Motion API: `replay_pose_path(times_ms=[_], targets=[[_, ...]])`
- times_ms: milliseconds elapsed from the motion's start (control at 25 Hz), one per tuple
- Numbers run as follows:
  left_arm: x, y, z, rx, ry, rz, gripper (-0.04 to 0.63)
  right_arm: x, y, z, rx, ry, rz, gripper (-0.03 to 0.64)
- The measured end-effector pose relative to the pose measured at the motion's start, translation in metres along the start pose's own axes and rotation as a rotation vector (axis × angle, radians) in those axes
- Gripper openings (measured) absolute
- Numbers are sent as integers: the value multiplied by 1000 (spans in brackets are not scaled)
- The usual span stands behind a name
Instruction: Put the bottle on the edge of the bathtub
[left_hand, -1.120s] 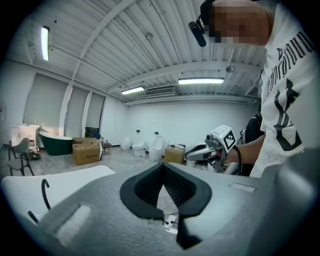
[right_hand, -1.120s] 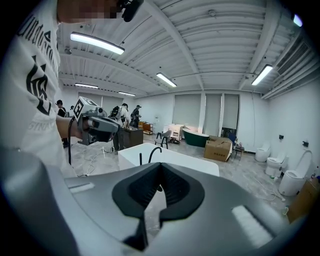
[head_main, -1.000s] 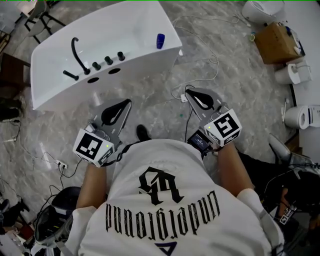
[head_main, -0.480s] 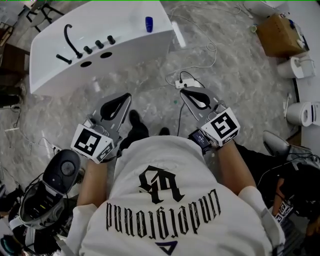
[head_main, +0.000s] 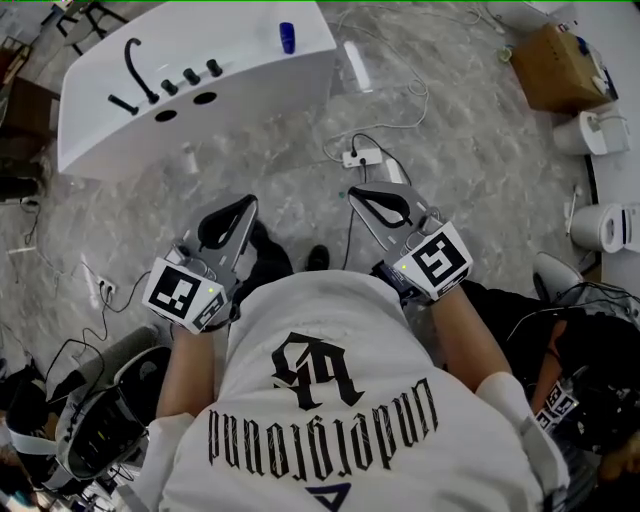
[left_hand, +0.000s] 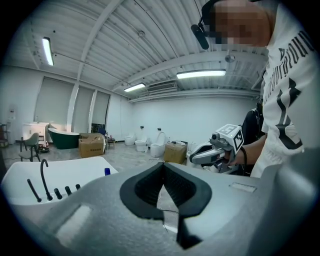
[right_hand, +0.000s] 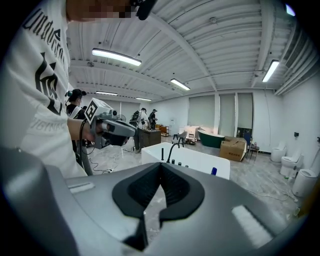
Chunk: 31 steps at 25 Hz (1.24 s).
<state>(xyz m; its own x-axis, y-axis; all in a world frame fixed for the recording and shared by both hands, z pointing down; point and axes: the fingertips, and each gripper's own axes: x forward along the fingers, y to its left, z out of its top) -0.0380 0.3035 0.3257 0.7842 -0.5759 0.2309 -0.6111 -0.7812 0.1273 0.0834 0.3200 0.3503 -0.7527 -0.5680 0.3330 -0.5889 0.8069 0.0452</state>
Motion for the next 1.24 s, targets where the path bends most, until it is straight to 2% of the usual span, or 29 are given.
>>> replay_pose_path(times_ms=[520, 960, 1240], targets=[[-15, -16, -6, -26, -7, 20, 6, -12, 22, 12, -29, -11, 27, 2], [-22, -19, -17, -29, -24, 5, 6, -9, 34, 9, -22, -15, 21, 2], [-23, -7, 1, -31, -19, 7, 6, -2, 26, 21, -23, -13, 25, 2]])
